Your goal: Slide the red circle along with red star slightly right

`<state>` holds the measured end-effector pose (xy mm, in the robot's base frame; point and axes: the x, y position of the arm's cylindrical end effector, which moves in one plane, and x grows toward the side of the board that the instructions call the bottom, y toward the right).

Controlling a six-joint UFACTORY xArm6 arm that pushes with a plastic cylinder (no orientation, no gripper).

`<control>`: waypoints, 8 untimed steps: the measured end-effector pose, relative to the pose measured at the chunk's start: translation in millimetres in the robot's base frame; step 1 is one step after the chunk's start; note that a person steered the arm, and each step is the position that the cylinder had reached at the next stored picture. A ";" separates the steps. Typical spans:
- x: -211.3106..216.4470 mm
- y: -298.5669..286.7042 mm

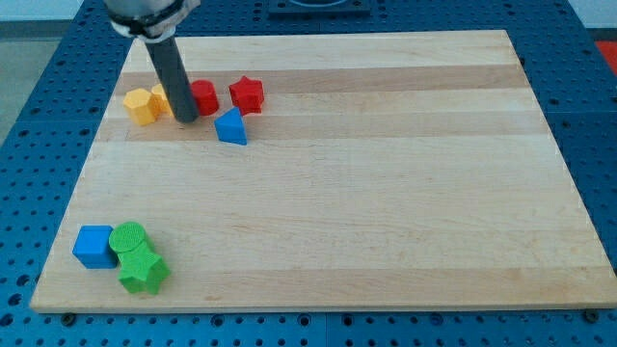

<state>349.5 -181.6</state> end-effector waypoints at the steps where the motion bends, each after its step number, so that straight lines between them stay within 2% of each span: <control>1: -31.6 42.7; 2: -39.3 72.1; 5: -43.1 1.2; 6: -89.9 -5.9; 7: -101.6 39.6; 8: -40.2 87.6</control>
